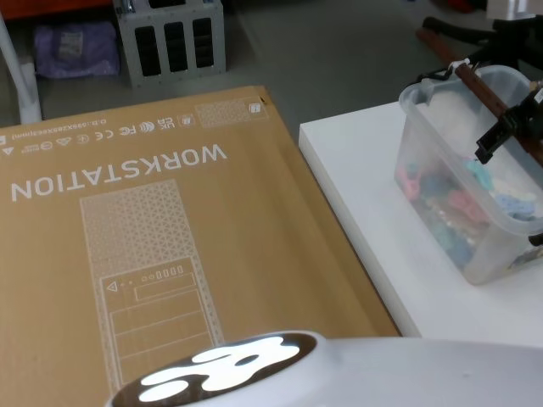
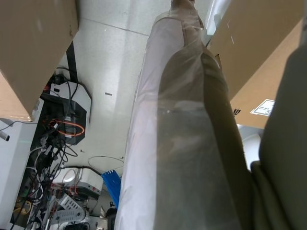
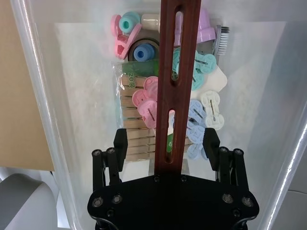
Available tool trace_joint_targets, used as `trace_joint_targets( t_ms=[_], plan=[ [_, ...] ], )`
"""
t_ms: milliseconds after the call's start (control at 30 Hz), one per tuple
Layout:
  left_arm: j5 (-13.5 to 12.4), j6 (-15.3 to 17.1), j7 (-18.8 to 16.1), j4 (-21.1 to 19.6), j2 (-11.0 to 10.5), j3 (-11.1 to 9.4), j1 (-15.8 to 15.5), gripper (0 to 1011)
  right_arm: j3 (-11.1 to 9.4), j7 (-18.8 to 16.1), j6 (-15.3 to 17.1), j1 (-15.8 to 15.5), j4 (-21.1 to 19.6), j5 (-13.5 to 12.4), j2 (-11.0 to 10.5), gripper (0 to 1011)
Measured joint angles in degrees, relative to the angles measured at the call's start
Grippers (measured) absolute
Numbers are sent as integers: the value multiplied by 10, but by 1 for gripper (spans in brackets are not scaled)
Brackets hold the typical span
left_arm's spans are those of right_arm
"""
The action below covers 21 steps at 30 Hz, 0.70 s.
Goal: Use one hand to grasp the basket and place it at the designated location.
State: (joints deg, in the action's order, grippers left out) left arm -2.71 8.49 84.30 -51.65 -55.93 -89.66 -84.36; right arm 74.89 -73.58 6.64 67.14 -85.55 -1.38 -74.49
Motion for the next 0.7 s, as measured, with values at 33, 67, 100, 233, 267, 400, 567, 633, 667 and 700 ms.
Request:
trace_joint_targets(
  t_ms=[33,67,100,233,267,400,567,633,667,700],
  plan=[
    [0,0,0,0,0,0,0,0,0,0,0,0,0,0,0,956],
    [0,0,0,0,0,0,0,0,0,0,0,0,0,0,0,985],
    [0,0,0,0,0,0,0,0,0,0,0,0,0,0,0,999],
    [0,0,0,0,0,0,0,0,0,0,0,0,0,0,0,1000],
    [0,0,0,0,0,0,0,0,0,0,0,0,0,0,0,1000],
    [0,0,0,0,0,0,0,0,0,0,0,0,0,0,0,1000],
    [0,0,0,0,0,0,0,0,0,0,-4,0,2,1,1,1000],
    [0,0,0,0,0,0,0,0,-2,-2,-19,0,11,8,6,1000],
    [0,0,0,0,0,0,0,0,-3,-3,-30,0,17,13,12,1000],
    [0,0,0,0,0,0,0,0,-4,-5,-45,1,25,19,19,1000]
  ],
)
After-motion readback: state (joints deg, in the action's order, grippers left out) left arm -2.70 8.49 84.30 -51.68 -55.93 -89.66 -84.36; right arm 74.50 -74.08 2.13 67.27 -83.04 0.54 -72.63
